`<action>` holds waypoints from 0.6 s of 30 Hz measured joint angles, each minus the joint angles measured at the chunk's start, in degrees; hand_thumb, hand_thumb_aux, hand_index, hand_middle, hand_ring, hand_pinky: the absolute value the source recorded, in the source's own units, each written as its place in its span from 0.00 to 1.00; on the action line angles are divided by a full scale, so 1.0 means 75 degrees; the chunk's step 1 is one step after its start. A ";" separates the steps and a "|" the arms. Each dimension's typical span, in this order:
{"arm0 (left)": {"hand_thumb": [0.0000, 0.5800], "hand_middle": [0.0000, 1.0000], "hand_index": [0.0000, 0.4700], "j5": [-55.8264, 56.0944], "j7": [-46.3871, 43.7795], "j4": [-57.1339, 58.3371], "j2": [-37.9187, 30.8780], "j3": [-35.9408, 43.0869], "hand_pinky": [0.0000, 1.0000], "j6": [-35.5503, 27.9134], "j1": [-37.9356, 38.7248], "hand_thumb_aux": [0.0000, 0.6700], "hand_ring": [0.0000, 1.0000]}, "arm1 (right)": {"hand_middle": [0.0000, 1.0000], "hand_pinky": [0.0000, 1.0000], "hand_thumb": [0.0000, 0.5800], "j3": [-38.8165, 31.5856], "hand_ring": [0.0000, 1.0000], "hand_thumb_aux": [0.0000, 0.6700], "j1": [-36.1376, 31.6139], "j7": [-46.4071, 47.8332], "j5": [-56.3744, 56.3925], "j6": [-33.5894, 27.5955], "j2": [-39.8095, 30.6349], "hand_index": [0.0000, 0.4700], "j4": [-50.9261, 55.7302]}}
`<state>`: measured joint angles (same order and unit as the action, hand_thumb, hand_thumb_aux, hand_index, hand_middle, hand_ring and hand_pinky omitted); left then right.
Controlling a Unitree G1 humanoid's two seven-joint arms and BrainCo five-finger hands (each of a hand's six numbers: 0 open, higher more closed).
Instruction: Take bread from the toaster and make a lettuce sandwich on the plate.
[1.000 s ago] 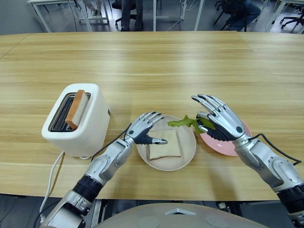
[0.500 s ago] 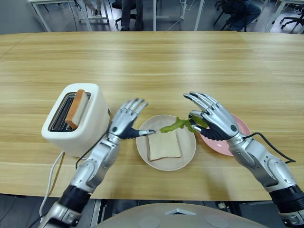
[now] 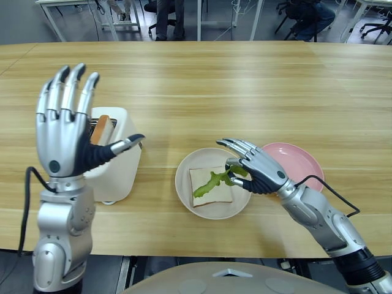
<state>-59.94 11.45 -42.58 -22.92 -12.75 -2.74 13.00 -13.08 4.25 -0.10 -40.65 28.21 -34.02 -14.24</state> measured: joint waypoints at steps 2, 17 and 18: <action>0.00 0.00 0.00 -0.0002 -0.0333 0.0204 -0.0050 -0.0222 0.00 -0.0204 -0.0024 0.00 0.00 | 0.00 0.00 1.00 -0.0033 0.00 1.00 -0.0004 0.0140 0.0002 -0.0031 0.0061 0.98 0.0061; 0.53 0.00 0.31 0.0112 -0.2592 0.2404 -0.0140 0.0376 0.00 -0.1511 -0.0111 0.32 0.00 | 0.00 0.00 1.00 -0.0143 0.00 1.00 0.0024 0.0660 -0.0086 -0.0149 0.0180 0.98 0.0074; 0.98 0.00 0.83 0.0109 -0.2593 0.2404 -0.0158 0.0374 0.00 -0.1571 -0.0119 0.85 0.00 | 0.00 0.00 1.00 -0.0087 0.00 1.00 0.0057 0.0697 -0.0077 -0.0153 0.0168 0.98 -0.0034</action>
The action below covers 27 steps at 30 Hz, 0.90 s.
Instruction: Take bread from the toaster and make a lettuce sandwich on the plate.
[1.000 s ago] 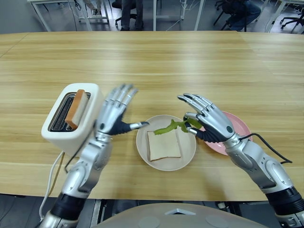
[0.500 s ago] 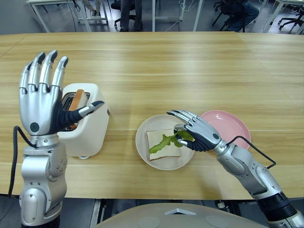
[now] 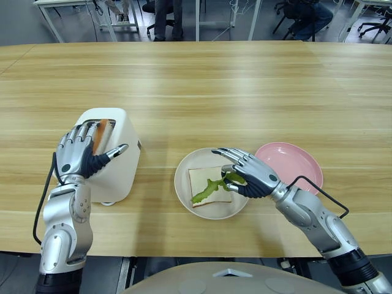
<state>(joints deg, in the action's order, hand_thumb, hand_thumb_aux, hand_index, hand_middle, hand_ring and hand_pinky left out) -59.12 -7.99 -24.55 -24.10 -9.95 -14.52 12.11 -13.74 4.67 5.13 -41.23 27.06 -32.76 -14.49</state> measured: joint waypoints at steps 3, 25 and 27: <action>1.00 0.00 0.98 0.0004 -0.0009 -0.0072 -0.0120 0.0008 0.00 -0.0071 -0.0016 1.00 0.00 | 0.00 0.00 1.00 0.0103 0.00 1.00 0.0027 0.0122 0.0031 -0.0026 -0.0063 0.98 -0.0216; 1.00 1.00 0.98 0.0591 0.0725 -0.0268 -0.0128 -0.0186 1.00 0.0059 -0.0149 1.00 1.00 | 0.00 0.00 1.00 0.0190 0.00 1.00 0.0260 0.2202 0.1053 -0.0497 -0.0802 0.98 -0.0597; 1.00 1.00 0.98 0.0613 0.0816 -0.0270 -0.0128 -0.0190 1.00 0.0071 -0.0149 1.00 1.00 | 0.00 0.00 1.00 0.0109 0.00 1.00 0.0237 0.2285 0.0980 -0.0498 -0.0806 0.98 -0.0511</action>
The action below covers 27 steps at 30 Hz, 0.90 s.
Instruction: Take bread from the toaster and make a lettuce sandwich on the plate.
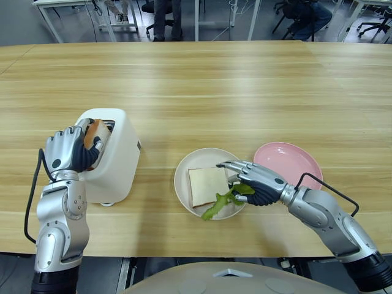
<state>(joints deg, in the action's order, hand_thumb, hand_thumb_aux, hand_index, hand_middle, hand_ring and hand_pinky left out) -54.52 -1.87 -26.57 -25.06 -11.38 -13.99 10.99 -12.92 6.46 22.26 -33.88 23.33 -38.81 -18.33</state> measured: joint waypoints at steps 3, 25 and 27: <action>1.00 1.00 0.98 0.0057 0.0107 -0.0003 0.0001 -0.0026 1.00 0.0015 -0.0009 1.00 1.00 | 0.00 0.00 1.00 -0.0209 0.00 1.00 -0.0265 -0.0003 -0.0202 0.0012 0.0057 0.98 0.0429; 1.00 1.00 0.98 0.0153 0.0669 -0.0648 0.0171 -0.0037 1.00 0.0491 -0.0175 1.00 1.00 | 0.00 0.00 1.00 -0.1622 0.00 1.00 -0.2657 -0.2231 -0.2243 0.0460 0.1406 0.98 0.3148; 1.00 1.00 0.98 0.0211 0.0663 -0.0779 0.0186 -0.0043 1.00 0.0540 -0.0161 1.00 1.00 | 0.00 0.00 1.00 -0.1622 0.00 1.00 -0.2688 -0.2256 -0.2243 0.0465 0.1406 0.98 0.3148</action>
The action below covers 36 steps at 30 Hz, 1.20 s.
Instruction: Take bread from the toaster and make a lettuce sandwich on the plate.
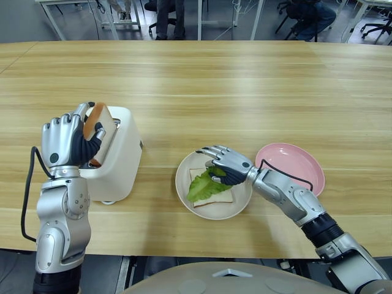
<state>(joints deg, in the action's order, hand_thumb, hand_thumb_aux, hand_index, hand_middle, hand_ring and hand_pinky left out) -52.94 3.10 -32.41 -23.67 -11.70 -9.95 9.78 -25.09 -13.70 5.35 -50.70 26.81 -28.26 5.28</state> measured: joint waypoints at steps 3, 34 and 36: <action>1.00 1.00 0.98 0.0038 -0.0012 -0.0033 0.0061 0.0008 1.00 0.0067 0.0018 1.00 1.00 | 0.00 0.00 1.00 -0.0020 0.00 1.00 -0.0031 -0.0120 -0.0008 0.0026 0.0013 0.98 0.0145; 1.00 1.00 0.98 0.2056 -0.0440 -0.1181 -0.0309 -0.0883 1.00 0.1375 -0.0995 1.00 1.00 | 0.00 0.00 0.00 0.0849 0.00 0.00 -0.0288 -0.2991 -0.0028 -0.0366 -0.0063 0.00 -0.0010; 1.00 1.00 0.98 0.2495 -0.0807 -0.1156 -0.0255 -0.0396 1.00 0.1479 -0.1091 1.00 1.00 | 0.00 0.00 0.00 0.1239 0.00 0.00 -0.0128 -0.3317 0.0189 -0.0181 -0.0236 0.00 -0.0196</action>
<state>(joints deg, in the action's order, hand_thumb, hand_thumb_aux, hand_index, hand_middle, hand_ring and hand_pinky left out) -34.23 -2.95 -41.08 -25.58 -14.67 1.14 1.59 -15.80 -14.66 -19.53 -49.29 25.45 -30.03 3.81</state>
